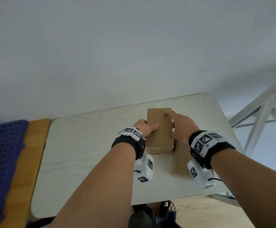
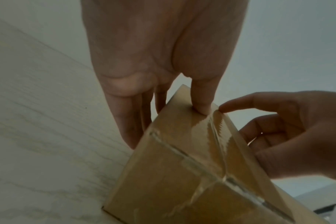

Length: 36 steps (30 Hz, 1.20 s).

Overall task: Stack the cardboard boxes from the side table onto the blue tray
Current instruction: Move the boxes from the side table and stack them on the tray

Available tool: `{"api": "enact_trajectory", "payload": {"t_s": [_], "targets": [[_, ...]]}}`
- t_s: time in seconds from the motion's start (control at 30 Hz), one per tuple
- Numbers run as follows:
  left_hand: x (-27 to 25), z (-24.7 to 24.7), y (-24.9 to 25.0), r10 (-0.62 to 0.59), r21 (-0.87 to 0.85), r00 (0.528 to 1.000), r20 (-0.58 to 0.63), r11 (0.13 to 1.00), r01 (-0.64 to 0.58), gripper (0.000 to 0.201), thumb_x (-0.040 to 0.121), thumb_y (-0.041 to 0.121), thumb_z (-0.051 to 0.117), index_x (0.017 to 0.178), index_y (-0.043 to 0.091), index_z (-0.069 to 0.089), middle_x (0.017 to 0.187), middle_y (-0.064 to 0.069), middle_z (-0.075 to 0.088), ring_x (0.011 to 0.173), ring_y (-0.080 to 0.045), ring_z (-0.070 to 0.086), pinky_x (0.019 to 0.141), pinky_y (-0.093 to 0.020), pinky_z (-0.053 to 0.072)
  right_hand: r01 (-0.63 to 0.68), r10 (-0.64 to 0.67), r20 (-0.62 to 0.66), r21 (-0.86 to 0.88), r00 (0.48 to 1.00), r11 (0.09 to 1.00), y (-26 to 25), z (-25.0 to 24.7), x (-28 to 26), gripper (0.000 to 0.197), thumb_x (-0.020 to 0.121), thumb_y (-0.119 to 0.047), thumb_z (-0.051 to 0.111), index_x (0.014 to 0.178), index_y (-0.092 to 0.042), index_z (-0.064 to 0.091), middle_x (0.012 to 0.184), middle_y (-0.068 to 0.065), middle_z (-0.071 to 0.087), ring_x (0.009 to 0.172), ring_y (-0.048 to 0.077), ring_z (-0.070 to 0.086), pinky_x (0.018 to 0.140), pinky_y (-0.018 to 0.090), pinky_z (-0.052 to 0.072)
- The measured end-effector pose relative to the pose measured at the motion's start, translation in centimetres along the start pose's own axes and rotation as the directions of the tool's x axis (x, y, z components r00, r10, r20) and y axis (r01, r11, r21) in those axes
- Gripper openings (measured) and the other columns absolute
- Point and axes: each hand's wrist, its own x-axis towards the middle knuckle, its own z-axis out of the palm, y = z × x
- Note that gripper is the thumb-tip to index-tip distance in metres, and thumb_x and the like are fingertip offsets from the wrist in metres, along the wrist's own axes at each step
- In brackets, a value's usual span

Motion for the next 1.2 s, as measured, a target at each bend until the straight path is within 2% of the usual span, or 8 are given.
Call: {"api": "enact_trajectory", "payload": {"t_s": [0.17,0.3,0.6,0.8,0.87,0.97,1.1,1.2], "targets": [[0.4,-1.2,-0.5,-0.014,-0.009,0.999,0.034,1.000,0.015,0.059,0.089,0.047,0.065,0.135,0.014,0.050,0.130,-0.007,0.062,0.115,-0.028,0.061,0.102,-0.048,0.049,0.041,-0.040,0.015,-0.018,0.999,0.999,-0.4,0.3,0.9,0.074,0.084,-0.007,0.061,0.148,-0.025,0.026,0.107,0.009,0.056,0.094,0.025,0.057,0.080,0.033,0.047],[0.3,-2.3,-1.7,-0.020,-0.082,0.997,0.076,0.996,0.026,0.053,0.092,0.048,0.061,0.135,0.018,0.051,0.132,-0.005,0.059,0.119,-0.027,0.058,0.106,-0.048,0.045,0.074,-0.073,-0.015,0.078,0.997,0.994,-0.6,0.4,1.2,0.085,0.079,-0.006,0.067,0.149,-0.030,0.024,0.108,0.007,0.054,0.087,0.021,0.056,0.078,0.031,0.047],[0.2,-4.3,-4.1,-0.052,-0.247,0.999,0.008,0.968,0.052,0.047,0.079,0.055,0.072,0.114,0.025,0.063,0.125,-0.004,0.063,0.114,-0.029,0.061,0.103,-0.046,0.049,0.032,-0.034,0.007,0.128,0.999,0.991,-1.3,1.0,2.3,0.111,0.074,-0.016,0.080,0.155,-0.026,0.006,0.128,0.011,0.055,0.106,0.027,0.060,0.093,0.040,0.050],[0.2,-4.9,-4.8,-0.075,-0.295,0.987,-0.141,0.955,0.030,0.056,0.081,0.047,0.075,0.126,0.016,0.064,0.126,-0.007,0.064,0.114,-0.028,0.061,0.099,-0.046,0.052,0.093,-0.093,0.007,0.036,0.996,0.995,-2.3,0.9,2.7,0.124,0.068,-0.023,0.086,0.155,-0.030,-0.001,0.152,0.008,0.030,0.129,0.028,0.047,0.098,0.040,0.047],[-0.1,-5.0,-4.5,-0.094,-0.264,0.984,-0.152,0.963,0.051,0.064,0.076,0.054,0.075,0.124,0.013,0.065,0.126,-0.009,0.064,0.113,-0.031,0.061,0.097,-0.046,0.053,0.137,-0.136,0.010,-0.055,0.991,0.989,-2.7,1.0,2.7,0.128,0.067,-0.025,0.087,0.154,-0.035,-0.007,0.160,0.006,0.014,0.139,0.029,0.036,0.103,0.043,0.046],[-0.6,-5.1,-4.1,-0.145,-0.168,0.982,-0.124,0.978,0.123,0.097,0.057,0.072,0.069,0.131,0.010,0.058,0.132,-0.012,0.059,0.116,-0.035,0.060,0.099,-0.047,0.051,0.187,-0.181,0.048,-0.150,0.982,0.971,-3.6,1.2,2.7,0.134,0.066,-0.027,0.088,0.152,-0.039,-0.014,0.164,0.005,-0.002,0.146,0.031,0.022,0.107,0.046,0.042],[-0.9,-5.3,-4.1,0.031,-0.086,0.968,-0.247,0.995,-0.053,0.051,0.092,0.043,0.062,0.137,0.019,0.055,0.141,-0.005,0.053,0.122,-0.024,0.055,0.101,-0.034,0.045,0.104,-0.102,0.052,-0.028,0.993,0.994,-4.5,2.0,2.7,0.139,0.065,-0.034,0.089,0.153,-0.027,-0.019,0.156,0.011,0.029,0.131,0.029,0.046,0.101,0.040,0.045],[-1.8,-5.2,-4.2,0.075,-0.066,0.982,-0.173,0.994,-0.088,0.074,0.083,0.059,0.066,0.145,0.026,0.042,0.140,0.000,0.052,0.110,-0.020,0.060,0.086,-0.030,0.047,0.048,-0.049,0.049,0.017,0.998,0.999,-4.8,2.4,2.6,0.137,0.066,-0.037,0.087,0.154,-0.019,-0.016,0.155,0.009,0.032,0.132,0.027,0.046,0.102,0.040,0.046]]}}
